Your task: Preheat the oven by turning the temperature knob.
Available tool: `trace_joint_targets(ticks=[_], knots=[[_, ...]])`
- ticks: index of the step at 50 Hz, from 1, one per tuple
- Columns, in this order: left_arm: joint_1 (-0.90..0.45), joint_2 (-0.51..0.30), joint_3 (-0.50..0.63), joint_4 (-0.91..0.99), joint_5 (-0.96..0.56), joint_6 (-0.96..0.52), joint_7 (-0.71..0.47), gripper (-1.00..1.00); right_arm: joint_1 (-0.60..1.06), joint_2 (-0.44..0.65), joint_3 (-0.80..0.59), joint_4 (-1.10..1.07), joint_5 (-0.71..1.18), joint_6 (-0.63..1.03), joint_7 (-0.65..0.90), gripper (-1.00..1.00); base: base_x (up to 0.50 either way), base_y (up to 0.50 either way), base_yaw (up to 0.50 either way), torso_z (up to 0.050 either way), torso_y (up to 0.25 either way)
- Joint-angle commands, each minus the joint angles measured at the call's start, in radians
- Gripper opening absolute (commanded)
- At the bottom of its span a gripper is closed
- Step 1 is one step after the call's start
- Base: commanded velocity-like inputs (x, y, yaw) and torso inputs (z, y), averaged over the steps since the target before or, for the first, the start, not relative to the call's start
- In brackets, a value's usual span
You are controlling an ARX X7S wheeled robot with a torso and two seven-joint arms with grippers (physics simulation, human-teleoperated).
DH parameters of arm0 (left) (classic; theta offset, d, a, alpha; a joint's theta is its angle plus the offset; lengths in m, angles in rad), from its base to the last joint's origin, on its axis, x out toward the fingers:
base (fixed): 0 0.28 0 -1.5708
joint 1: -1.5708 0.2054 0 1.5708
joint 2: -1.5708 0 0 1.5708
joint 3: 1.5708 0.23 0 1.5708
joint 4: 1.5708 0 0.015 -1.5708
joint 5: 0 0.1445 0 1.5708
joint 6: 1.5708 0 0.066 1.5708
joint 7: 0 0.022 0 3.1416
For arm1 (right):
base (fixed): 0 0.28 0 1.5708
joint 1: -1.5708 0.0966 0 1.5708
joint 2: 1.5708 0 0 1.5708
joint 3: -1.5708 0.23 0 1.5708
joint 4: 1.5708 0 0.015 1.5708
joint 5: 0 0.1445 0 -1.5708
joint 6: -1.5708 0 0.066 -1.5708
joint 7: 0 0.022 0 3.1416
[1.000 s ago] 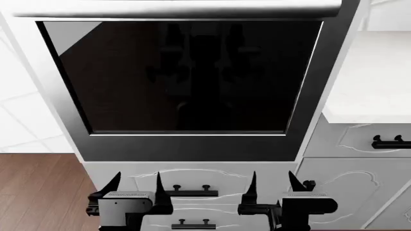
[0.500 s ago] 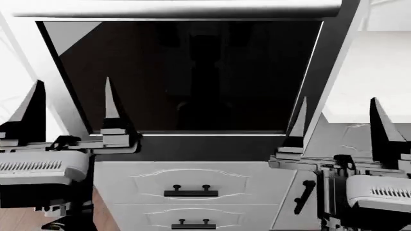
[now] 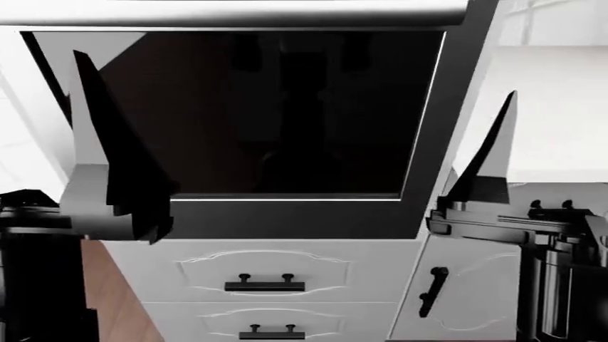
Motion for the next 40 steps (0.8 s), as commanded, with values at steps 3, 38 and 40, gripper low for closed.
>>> trace_joint_targets(ticks=[3, 38, 40], knots=[[-0.003, -0.015, -0.008, 0.049, -0.018, 0.013, -0.025, 1.0, -0.006, 0.017, -0.017, -0.04, -0.018, 0.021, 0.006, 1.0, 0.0, -0.5, 0.0, 0.0, 0.0], [-0.021, -0.054, -0.008, 0.063, -0.05, -0.006, -0.077, 1.0, -0.026, 0.041, -0.045, -0.026, -0.021, -0.007, 0.024, 1.0, 0.0, -0.39, 0.0, 0.0, 0.0], [-0.021, -0.056, -0.005, 0.061, -0.049, -0.004, -0.079, 1.0, -0.03, 0.047, -0.051, -0.026, -0.032, -0.012, 0.024, 1.0, 0.0, 0.0, 0.0, 0.0, 0.0]])
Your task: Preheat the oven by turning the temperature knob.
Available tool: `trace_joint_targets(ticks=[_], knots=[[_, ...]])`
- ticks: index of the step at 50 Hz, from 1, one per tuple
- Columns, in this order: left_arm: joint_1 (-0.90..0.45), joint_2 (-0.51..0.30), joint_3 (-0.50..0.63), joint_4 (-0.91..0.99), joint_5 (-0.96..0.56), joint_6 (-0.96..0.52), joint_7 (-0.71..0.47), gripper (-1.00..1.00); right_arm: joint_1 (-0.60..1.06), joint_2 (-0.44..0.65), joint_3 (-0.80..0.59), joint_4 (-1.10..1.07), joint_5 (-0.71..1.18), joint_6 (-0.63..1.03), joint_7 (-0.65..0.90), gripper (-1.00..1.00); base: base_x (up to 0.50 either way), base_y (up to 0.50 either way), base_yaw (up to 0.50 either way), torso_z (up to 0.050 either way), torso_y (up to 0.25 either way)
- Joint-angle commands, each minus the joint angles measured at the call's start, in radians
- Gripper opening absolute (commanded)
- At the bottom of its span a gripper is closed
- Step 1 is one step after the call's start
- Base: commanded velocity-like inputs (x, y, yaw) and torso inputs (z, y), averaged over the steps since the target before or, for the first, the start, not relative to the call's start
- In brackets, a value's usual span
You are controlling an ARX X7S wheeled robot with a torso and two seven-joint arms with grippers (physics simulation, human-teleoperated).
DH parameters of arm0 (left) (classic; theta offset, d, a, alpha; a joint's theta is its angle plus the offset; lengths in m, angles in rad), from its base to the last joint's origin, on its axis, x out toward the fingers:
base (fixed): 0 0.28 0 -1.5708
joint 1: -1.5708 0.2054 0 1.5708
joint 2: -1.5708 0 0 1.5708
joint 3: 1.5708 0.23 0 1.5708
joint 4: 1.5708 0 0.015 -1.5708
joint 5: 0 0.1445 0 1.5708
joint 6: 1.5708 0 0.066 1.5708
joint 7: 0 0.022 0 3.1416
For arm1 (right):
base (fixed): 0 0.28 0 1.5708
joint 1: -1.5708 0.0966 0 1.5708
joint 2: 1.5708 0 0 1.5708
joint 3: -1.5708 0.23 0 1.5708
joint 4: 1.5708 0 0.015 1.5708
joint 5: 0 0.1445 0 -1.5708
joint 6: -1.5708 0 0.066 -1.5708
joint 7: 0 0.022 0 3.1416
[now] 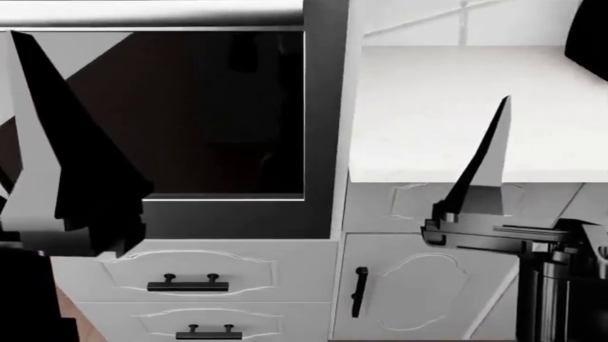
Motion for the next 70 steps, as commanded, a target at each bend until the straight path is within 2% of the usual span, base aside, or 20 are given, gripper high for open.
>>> trace_joint_targets(ticks=[1, 10, 55, 65, 70], knots=[[-0.006, -0.012, -0.001, 0.004, -0.01, -0.007, -0.018, 1.0, -0.014, 0.016, -0.02, 0.005, -0.022, -0.021, 0.007, 1.0, 0.0, 0.0, 0.0, 0.0, 0.0], [-0.005, -0.021, 0.007, 0.001, -0.008, -0.001, -0.025, 1.0, -0.013, 0.02, -0.022, 0.011, -0.011, -0.029, 0.011, 1.0, 0.0, 0.4, 0.0, 0.0, 0.0], [-0.009, -0.063, 0.022, -0.013, -0.022, -0.01, -0.063, 1.0, -0.021, 0.031, -0.025, 0.001, 0.008, -0.013, 0.024, 1.0, 0.0, 0.0, 0.0, 0.0, 0.0], [-0.025, -0.09, 0.069, -0.056, -0.013, -0.187, -0.08, 1.0, -0.025, 0.036, -0.041, 0.01, -0.001, -0.017, 0.028, 1.0, 0.0, 0.0, 0.0, 0.0, 0.0], [-0.026, -0.097, 0.081, -0.057, -0.01, -0.202, -0.085, 1.0, -0.026, 0.038, -0.041, 0.005, 0.0, -0.014, 0.029, 1.0, 0.0, 0.0, 0.0, 0.0, 0.0]])
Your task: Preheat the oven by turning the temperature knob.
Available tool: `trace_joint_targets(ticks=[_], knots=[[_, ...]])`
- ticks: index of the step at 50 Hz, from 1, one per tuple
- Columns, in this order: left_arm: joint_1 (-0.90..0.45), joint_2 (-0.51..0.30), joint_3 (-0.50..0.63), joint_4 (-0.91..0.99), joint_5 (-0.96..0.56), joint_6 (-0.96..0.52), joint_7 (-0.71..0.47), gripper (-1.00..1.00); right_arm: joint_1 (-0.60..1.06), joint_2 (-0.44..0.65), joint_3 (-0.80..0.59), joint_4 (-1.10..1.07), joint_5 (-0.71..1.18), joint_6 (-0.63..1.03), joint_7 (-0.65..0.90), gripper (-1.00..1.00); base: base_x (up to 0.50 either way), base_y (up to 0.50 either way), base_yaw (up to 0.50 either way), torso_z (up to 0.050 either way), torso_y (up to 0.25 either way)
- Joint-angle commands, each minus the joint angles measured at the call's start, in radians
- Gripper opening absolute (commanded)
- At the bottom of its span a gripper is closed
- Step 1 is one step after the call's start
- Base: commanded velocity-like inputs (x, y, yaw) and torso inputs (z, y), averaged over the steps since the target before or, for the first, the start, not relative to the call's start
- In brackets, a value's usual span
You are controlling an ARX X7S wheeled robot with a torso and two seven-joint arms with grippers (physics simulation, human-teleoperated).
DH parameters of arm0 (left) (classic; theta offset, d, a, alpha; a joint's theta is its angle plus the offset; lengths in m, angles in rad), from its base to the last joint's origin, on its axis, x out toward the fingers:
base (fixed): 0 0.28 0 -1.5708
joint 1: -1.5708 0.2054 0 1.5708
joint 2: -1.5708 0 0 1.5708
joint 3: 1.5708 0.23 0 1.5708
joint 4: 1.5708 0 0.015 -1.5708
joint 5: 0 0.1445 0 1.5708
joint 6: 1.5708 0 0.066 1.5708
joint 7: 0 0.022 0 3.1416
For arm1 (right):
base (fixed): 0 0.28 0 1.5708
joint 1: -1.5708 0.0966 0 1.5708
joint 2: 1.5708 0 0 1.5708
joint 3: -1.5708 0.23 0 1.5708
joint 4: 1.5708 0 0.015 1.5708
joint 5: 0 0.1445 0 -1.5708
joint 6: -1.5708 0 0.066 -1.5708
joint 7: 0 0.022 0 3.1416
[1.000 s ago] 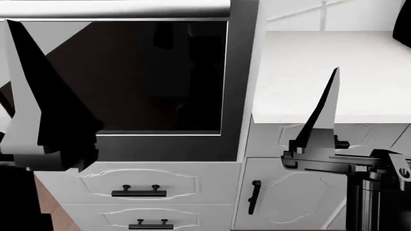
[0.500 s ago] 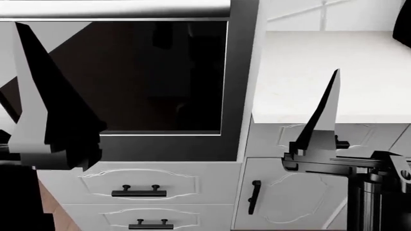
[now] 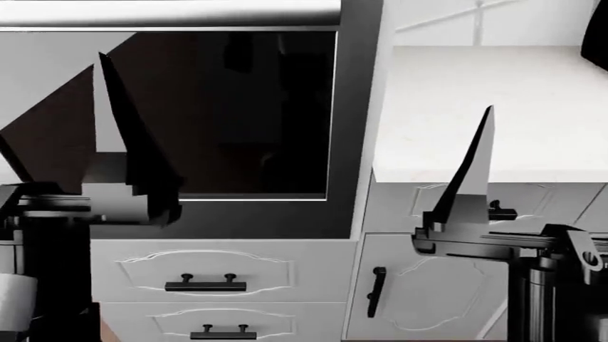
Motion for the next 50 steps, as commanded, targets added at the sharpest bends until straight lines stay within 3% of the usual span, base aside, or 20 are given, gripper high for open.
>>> trace_joint_targets(ticks=[1, 13, 23, 36, 50], knots=[[-0.009, -0.02, 0.025, -0.017, 0.0, -0.088, -0.015, 1.0, -0.003, 0.005, -0.01, 0.0, -0.005, 0.001, 0.004, 1.0, 0.0, 0.0, 0.0, 0.0, 0.0], [-0.019, -0.032, 0.028, -0.018, -0.013, -0.093, -0.023, 1.0, 0.013, 0.004, -0.019, 0.001, -0.01, 0.031, 0.003, 1.0, 0.0, -0.01, 0.0, 0.0, 0.0], [-0.02, -0.041, 0.031, -0.021, -0.021, -0.091, -0.03, 1.0, 0.017, 0.009, -0.022, 0.007, -0.005, 0.03, 0.004, 1.0, 0.0, -0.43, 0.0, 0.0, 0.0], [0.009, -0.066, 0.013, 0.033, -0.045, -0.111, -0.049, 1.0, -0.012, 0.024, -0.026, -0.002, 0.009, -0.005, 0.006, 1.0, 0.0, -0.01, 0.0, 0.0, 0.0], [-0.007, -0.078, 0.022, 0.015, -0.051, -0.103, -0.062, 1.0, -0.004, 0.027, -0.041, 0.0, 0.0, 0.012, 0.002, 1.0, 0.48, 0.0, 0.0, 0.0, 0.0]])
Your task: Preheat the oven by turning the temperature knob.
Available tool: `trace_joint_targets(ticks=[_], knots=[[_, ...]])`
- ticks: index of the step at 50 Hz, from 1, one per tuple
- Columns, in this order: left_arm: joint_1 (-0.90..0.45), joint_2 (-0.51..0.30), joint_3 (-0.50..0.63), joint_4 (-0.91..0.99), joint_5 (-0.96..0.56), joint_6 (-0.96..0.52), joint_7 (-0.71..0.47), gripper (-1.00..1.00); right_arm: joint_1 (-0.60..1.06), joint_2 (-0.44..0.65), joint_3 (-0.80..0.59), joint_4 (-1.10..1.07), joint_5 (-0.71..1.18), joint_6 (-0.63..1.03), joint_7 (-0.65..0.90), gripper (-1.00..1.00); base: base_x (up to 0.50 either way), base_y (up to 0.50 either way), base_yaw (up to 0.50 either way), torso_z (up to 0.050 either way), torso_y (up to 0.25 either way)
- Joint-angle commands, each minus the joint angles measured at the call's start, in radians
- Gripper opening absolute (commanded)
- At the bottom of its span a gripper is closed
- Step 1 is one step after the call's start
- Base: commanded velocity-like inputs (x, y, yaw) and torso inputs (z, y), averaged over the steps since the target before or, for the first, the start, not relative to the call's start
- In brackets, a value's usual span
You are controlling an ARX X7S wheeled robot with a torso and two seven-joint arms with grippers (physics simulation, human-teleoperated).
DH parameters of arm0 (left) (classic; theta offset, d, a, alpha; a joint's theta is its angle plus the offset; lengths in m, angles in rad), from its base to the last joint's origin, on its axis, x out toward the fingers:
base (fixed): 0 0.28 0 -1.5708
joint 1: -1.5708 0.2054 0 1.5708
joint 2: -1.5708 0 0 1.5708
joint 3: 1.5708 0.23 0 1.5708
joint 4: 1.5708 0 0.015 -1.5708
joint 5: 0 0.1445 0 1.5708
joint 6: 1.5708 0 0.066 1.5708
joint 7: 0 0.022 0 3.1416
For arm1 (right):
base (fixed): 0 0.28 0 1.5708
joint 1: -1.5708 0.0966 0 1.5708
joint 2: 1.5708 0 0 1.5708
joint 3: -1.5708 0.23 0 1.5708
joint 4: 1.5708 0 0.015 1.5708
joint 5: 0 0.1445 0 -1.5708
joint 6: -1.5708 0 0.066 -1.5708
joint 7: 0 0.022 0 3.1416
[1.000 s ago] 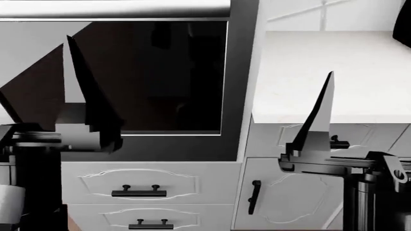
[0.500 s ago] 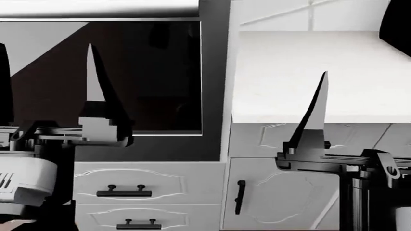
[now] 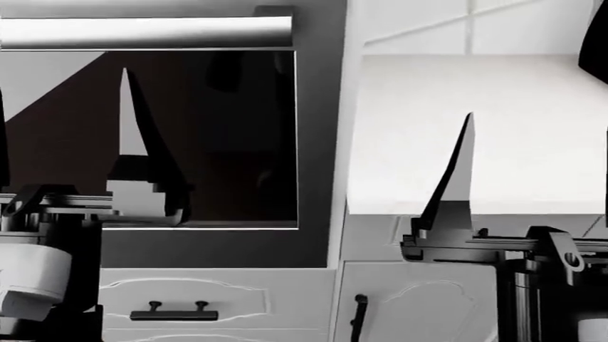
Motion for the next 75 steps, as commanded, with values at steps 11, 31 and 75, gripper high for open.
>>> trace_joint_targets(ticks=[11, 31, 75], knots=[[-0.009, -0.019, 0.013, -0.011, -0.009, 0.009, -0.018, 1.0, 0.003, 0.006, -0.017, 0.008, -0.006, 0.011, 0.001, 1.0, 0.05, 0.0, 0.0, 0.0, 0.0], [0.005, -0.035, -0.011, -0.007, -0.064, 0.061, -0.015, 1.0, -0.006, 0.015, -0.026, 0.014, -0.017, 0.0, 0.007, 1.0, 0.0, -0.11, 0.0, 0.001, 0.0], [-0.195, -0.07, -0.063, 0.032, -0.27, -0.25, -0.147, 1.0, -0.014, 0.02, -0.039, 0.022, -0.023, -0.003, 0.015, 1.0, 0.0, 0.0, 0.0, 0.046, 0.0]])
